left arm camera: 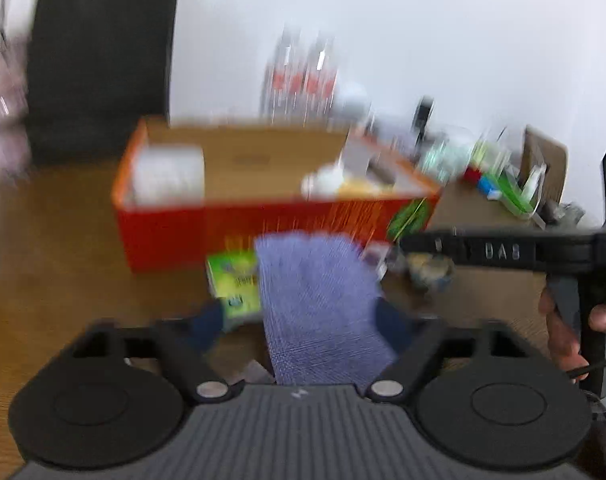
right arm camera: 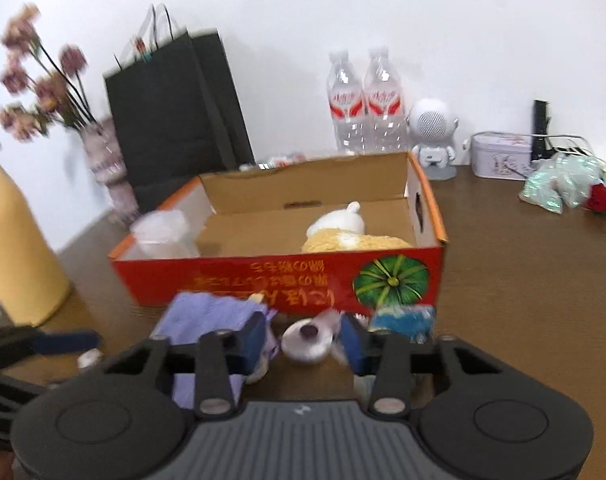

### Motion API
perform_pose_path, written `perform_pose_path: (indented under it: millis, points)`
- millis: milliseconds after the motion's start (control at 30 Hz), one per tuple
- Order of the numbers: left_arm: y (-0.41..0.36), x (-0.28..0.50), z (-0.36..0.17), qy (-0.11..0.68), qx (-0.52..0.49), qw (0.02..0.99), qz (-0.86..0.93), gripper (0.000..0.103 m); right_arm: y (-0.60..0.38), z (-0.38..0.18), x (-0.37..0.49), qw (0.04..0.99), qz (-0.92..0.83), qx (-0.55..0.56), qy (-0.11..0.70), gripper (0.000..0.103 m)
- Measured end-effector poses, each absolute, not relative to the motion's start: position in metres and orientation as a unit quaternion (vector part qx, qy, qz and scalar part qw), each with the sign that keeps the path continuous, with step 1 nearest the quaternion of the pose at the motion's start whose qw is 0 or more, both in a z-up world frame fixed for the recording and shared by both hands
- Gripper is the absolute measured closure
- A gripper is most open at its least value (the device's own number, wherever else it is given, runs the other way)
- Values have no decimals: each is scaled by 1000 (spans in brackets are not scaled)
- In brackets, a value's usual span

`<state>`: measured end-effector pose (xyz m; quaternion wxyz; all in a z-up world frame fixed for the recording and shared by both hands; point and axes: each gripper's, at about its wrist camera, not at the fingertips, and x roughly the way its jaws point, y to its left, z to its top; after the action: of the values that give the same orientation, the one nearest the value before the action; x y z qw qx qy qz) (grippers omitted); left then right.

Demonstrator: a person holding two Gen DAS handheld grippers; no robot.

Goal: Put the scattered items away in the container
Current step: 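Grasp the purple pouch with the left tool while the right tool grasps a small clear packet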

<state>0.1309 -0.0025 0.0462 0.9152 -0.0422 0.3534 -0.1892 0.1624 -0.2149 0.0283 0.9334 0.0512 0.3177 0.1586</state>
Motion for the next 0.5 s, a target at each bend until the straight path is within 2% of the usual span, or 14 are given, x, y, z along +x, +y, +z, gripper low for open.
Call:
perform_pose_path:
  millis: [33, 67, 133, 200, 233, 300, 333, 500]
  points:
    - [-2, 134, 40, 358, -52, 911, -197, 42, -210, 24, 171, 931, 159, 47, 325, 68]
    - [-1, 136, 34, 363, -58, 909, -196, 56, -207, 20, 176, 929, 159, 48, 331, 68]
    - [5, 132, 31, 356, -73, 909, -203, 64, -201, 9, 187, 925, 151, 48, 346, 69]
    - [10, 125, 36, 345, -77, 915, -192, 89, -196, -1, 194, 925, 132, 44, 355, 66]
    - [13, 122, 40, 337, -77, 919, -191, 97, -195, -4, 196, 925, 130, 42, 355, 66]
    - [23, 113, 49, 310, -99, 925, -195, 97, -191, -7, 196, 927, 132, 34, 349, 73]
    - [28, 110, 52, 298, -111, 927, -198, 98, -188, -8, 195, 929, 130, 28, 346, 82]
    - [47, 104, 56, 282, -135, 932, -184, 101, -181, -9, 185, 938, 123, 0, 323, 83]
